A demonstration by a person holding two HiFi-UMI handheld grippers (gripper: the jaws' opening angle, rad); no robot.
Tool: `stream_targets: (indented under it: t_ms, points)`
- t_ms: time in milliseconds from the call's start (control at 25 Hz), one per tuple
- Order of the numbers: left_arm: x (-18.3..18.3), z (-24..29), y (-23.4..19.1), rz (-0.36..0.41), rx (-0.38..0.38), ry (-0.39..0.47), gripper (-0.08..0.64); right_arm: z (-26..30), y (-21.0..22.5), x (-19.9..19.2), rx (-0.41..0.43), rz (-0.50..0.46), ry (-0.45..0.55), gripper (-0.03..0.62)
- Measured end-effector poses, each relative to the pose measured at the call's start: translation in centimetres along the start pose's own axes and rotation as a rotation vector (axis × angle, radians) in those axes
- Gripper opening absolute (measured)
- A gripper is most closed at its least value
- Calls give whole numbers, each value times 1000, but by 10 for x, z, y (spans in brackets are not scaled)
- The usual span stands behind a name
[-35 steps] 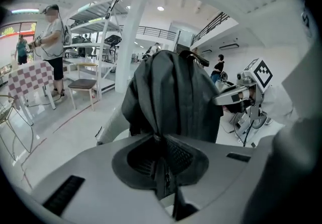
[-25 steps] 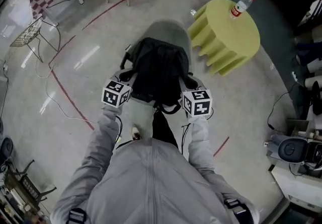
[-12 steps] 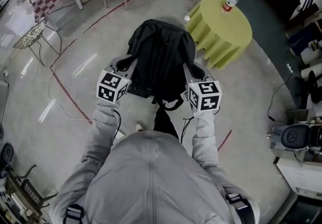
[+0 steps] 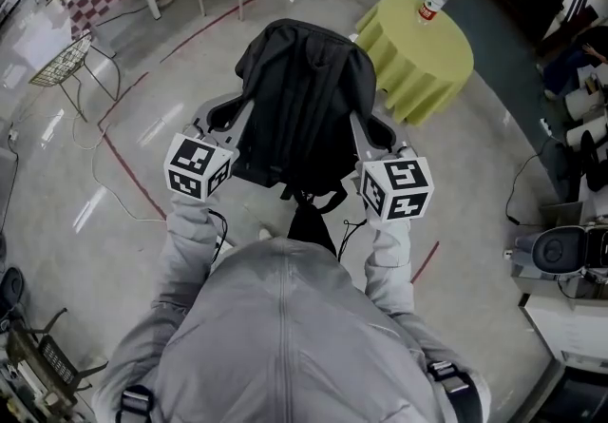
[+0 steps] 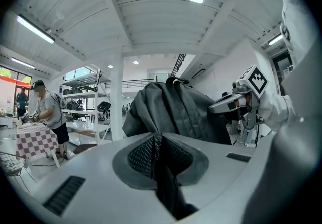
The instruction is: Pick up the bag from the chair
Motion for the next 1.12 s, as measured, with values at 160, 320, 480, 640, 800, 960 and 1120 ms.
stream_targets:
  t_ms: [160, 320, 480, 640, 800, 960, 1120]
  points:
    - [10, -10, 5, 30, 7, 11, 32, -10, -5, 8, 1, 2, 26, 49]
    - [18, -15, 10, 31, 8, 29, 32, -18, -7, 13, 1, -3, 34, 49]
    - [21, -17, 12, 33, 0, 41, 32, -22, -9, 16, -3, -8, 45, 48]
    - [25, -20, 13, 40, -7, 46, 32, -24, -10, 21, -16, -20, 55, 48]
    - [30, -20, 15, 44, -15, 54, 32, -25, -10, 21, -18, -21, 57, 48]
    - [29, -19, 15, 42, -12, 51, 32, -25, -9, 19, -13, -18, 53, 48]
    - [28, -18, 13, 36, -6, 44, 32, -22, -8, 20, -5, -21, 48, 48]
Point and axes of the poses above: the fingertips, and each gripper's own axes: z forward along the fingers, y to its right, x out of its top, the point moved 1 cm from there along -z, backward along the fingers, and after that the axes turned 2 degrees about z, right-handed, at the moved point
